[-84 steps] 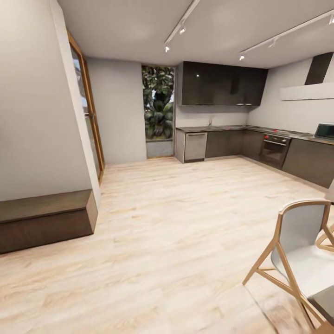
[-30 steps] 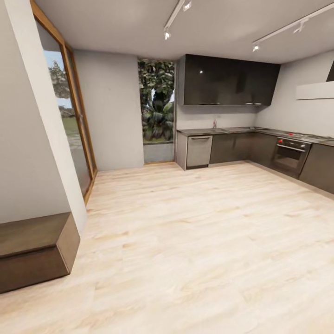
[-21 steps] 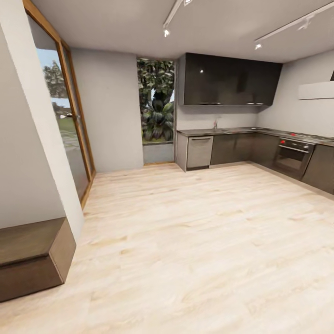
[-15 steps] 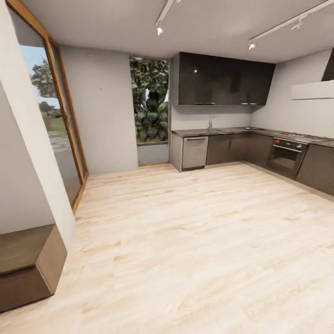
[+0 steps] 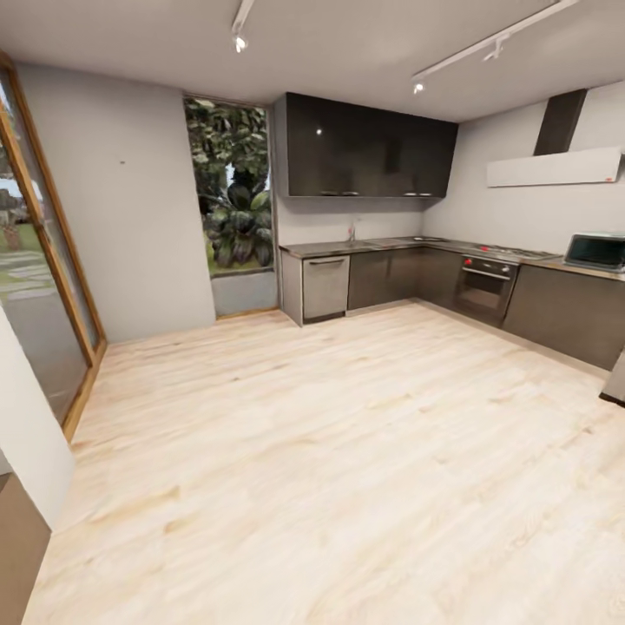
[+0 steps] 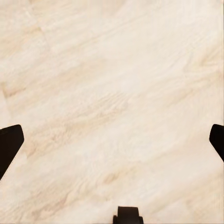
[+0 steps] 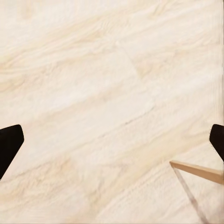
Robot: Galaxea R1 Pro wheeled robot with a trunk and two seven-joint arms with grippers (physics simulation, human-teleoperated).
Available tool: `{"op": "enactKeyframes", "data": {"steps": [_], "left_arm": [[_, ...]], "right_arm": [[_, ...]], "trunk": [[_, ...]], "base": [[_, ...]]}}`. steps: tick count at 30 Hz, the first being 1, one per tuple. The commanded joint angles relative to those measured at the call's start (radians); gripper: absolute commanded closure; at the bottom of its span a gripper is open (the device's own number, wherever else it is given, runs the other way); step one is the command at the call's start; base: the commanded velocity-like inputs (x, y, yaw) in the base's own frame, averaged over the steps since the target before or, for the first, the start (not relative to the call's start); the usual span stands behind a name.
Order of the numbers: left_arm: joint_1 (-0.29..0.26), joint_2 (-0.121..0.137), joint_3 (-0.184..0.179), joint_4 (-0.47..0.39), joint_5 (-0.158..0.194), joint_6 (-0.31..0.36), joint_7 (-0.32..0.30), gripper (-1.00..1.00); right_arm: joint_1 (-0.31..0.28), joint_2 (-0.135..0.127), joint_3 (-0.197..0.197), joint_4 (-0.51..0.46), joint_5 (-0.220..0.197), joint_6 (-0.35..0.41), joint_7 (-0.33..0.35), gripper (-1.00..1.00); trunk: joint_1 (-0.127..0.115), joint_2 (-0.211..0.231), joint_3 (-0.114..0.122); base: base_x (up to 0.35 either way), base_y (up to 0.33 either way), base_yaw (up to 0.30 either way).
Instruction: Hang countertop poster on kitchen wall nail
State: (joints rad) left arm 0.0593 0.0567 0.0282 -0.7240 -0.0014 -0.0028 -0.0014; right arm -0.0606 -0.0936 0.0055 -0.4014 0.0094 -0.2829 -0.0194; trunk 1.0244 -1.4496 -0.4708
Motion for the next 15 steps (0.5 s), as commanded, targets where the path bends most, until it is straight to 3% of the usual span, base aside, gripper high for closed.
{"op": "enactKeyframes", "data": {"steps": [1,7,15], "left_arm": [[0.001,0.000,0.001,-0.002,0.000,0.000,0.000,-1.00],[0.001,0.000,0.001,-0.002,0.000,0.000,0.000,-1.00],[0.001,0.000,0.001,-0.002,0.000,0.000,0.000,-1.00]], "right_arm": [[-0.001,0.000,0.001,0.001,0.001,-0.003,-0.002,-1.00],[-0.001,0.000,0.001,0.001,0.001,-0.003,-0.002,-1.00],[-0.001,0.000,-0.001,0.001,0.001,-0.002,-0.002,-1.00]], "trunk": [[0.001,0.000,-0.001],[0.001,0.000,-0.001],[0.001,0.000,-0.001]], "base": [[0.338,0.000,-0.300],[0.338,0.000,-0.238],[0.338,0.000,-0.010]]}}
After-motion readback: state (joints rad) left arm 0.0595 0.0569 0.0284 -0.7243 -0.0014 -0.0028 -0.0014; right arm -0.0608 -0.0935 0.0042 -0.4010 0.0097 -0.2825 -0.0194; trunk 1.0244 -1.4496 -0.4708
